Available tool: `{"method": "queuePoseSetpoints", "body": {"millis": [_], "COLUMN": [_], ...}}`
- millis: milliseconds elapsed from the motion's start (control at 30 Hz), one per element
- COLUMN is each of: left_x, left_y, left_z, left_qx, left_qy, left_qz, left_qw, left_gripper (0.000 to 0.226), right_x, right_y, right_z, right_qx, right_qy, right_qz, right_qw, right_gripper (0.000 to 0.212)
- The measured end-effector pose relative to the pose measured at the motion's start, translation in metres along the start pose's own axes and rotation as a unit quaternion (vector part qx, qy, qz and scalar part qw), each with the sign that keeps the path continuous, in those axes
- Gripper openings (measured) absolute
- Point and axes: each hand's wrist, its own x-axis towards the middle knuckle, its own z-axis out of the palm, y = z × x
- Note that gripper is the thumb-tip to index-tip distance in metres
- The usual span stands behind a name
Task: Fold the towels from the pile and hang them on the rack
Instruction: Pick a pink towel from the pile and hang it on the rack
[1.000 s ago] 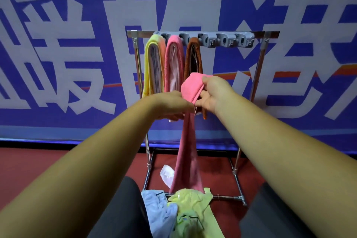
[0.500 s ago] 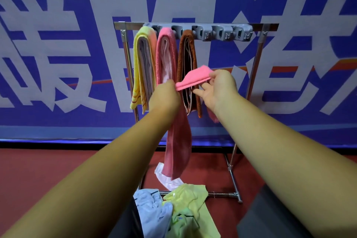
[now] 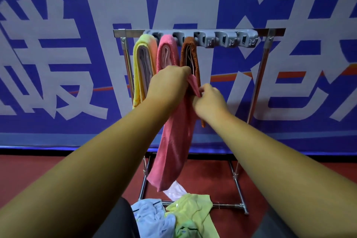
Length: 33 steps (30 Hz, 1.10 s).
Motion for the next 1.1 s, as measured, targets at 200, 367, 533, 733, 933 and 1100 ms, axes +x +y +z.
{"method": "queuePoseSetpoints", "body": {"millis": [200,367,533,733,933,1100], "left_x": [0.021,0.044,0.086,0.142,0.169,0.183], "left_y": [-0.020,-0.031,-0.032,-0.022,-0.020,-0.018], "left_z": [-0.008,-0.019,-0.042,-0.052,-0.034,-0.020], "left_qx": [0.036,0.037,0.022,0.001,0.003,0.008], "left_qy": [-0.027,-0.040,-0.028,-0.073,-0.103,-0.117], "left_qz": [-0.032,-0.090,-0.105,-0.160,-0.164,-0.175], "left_qw": [0.998,0.994,0.994,0.984,0.981,0.978], "left_gripper": [0.012,0.016,0.014,0.013,0.017,0.009], "right_x": [0.025,0.044,0.074,0.111,0.141,0.155], "right_y": [-0.032,-0.054,-0.072,-0.096,-0.093,-0.088], "right_z": [-0.020,-0.043,-0.071,-0.094,-0.094,-0.091], "right_qx": [-0.020,-0.043,-0.105,-0.208,-0.243,-0.277], "right_qy": [0.062,0.120,0.170,0.194,0.197,0.187], "right_qz": [-0.125,-0.183,-0.188,-0.174,-0.157,-0.174], "right_qw": [0.990,0.975,0.961,0.943,0.937,0.926], "right_gripper": [0.029,0.027,0.022,0.020,0.020,0.022]}}
